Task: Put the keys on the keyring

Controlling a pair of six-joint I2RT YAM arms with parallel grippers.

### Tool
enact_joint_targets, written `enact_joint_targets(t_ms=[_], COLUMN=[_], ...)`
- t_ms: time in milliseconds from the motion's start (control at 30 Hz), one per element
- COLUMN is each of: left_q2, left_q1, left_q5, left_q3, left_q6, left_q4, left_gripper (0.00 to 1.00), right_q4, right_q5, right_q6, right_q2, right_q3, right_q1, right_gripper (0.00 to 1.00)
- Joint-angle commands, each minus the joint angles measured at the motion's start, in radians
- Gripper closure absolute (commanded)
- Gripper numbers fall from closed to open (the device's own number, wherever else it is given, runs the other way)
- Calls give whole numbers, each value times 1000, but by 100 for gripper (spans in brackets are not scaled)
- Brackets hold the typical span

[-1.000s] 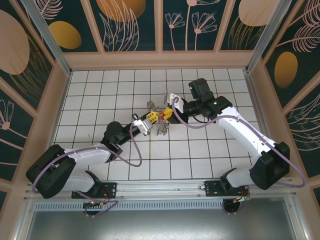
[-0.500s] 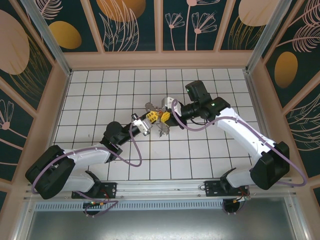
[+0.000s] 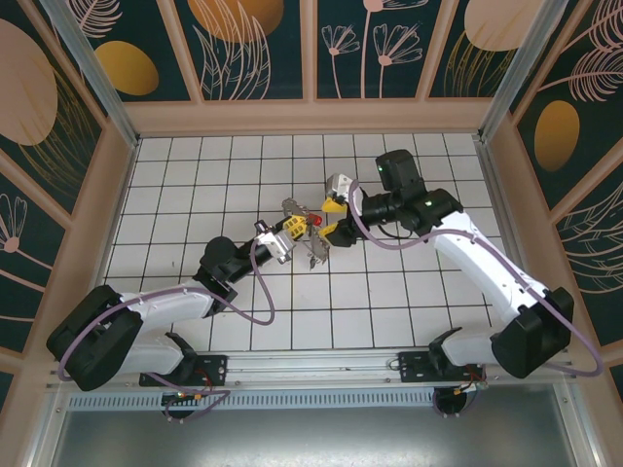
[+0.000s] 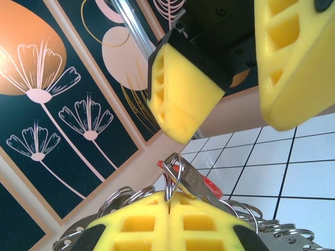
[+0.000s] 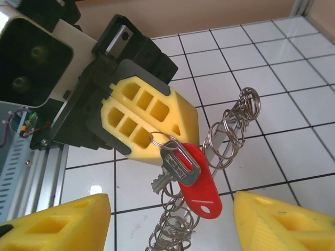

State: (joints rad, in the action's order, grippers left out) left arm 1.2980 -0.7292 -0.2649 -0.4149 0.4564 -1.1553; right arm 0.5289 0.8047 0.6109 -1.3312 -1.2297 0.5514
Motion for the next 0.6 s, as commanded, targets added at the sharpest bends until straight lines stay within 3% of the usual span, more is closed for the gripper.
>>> enact_joint_targets(t_ms=[0,267,567], left_q2=[-26,-34,-39], left_q1=[5,5,5], left_q5=[-13,-10,23], left_q3=[-9,-7,-2], left_q6=[10,10,-21], left_q4=[-47,-40,-51], left_gripper=[100,100,100], right_q4=[23,-37,29], right_q5=[30,37,2], right_q6=[-19,-32,0], right_q2=[-57,-64,-80], right_q3=[-36,-40,-68], right_q1=[1,56,74], right_gripper=[33,38,72])
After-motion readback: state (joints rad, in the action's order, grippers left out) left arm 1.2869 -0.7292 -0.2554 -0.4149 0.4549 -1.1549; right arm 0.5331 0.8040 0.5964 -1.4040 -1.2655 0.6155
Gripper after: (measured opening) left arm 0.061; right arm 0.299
